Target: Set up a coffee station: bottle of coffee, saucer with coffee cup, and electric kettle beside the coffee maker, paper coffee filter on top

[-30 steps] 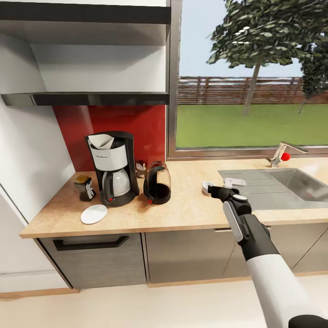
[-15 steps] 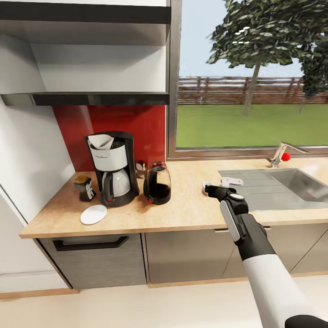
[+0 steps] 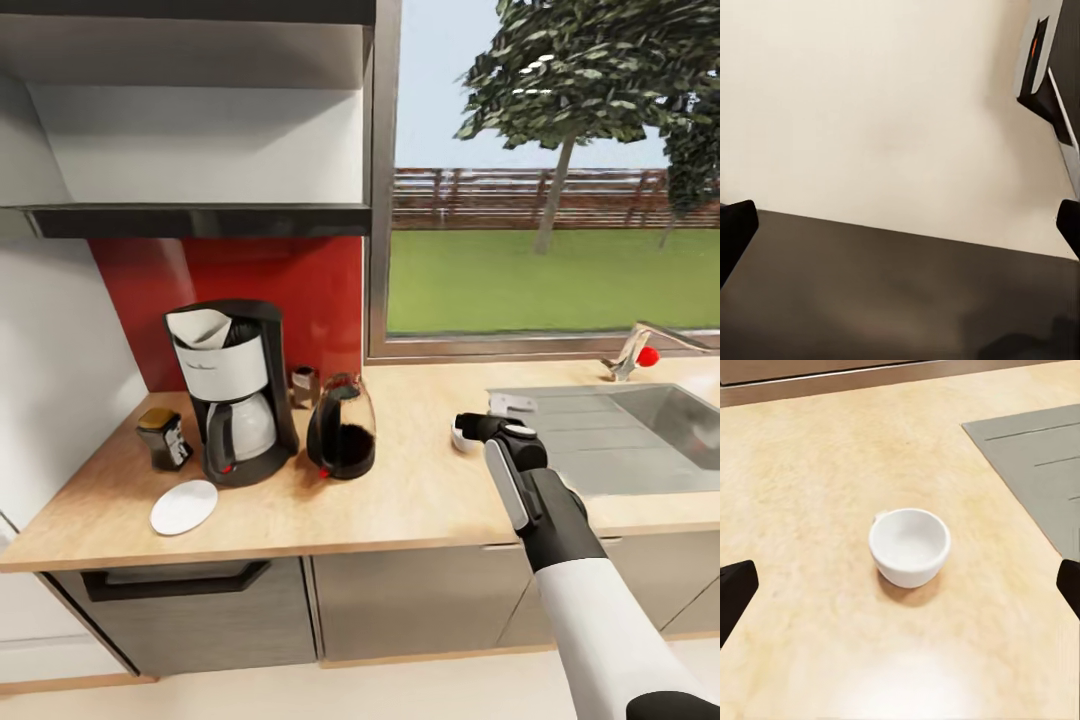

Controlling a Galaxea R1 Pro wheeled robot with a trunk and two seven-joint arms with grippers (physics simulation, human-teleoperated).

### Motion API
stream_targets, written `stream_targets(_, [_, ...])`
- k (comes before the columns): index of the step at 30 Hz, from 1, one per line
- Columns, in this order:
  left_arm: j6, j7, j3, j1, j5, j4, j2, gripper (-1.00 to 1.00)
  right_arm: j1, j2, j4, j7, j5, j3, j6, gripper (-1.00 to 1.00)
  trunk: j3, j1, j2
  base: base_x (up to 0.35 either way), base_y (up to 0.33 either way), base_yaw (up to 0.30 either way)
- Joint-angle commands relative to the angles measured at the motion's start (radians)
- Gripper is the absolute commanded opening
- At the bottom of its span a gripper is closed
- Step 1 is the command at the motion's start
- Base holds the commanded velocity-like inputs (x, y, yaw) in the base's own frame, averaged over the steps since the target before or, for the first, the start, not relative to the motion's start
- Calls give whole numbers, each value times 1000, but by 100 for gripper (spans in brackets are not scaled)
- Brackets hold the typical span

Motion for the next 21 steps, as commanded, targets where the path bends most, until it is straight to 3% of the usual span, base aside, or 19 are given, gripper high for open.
stream_targets(1, [47,0,7,1,-10,-4,0,100,-1,-1,-1,-10,-10,2,16,100,-2,1,-2,314,-94,0])
stream_targets(8, [47,1,6,1,-10,-4,-2,100,-1,-2,0,-10,-10,2,17,100,-2,1,-2,269,-97,0])
stream_targets(14, [47,2,6,1,-10,-4,-5,100,-1,-5,4,-10,-9,3,18,100,-2,1,-2,95,-19,0])
stream_targets(21, [45,3,9,1,-10,-5,-7,100,-1,-44,6,-10,-10,5,18,100,-2,1,-2,137,-65,0])
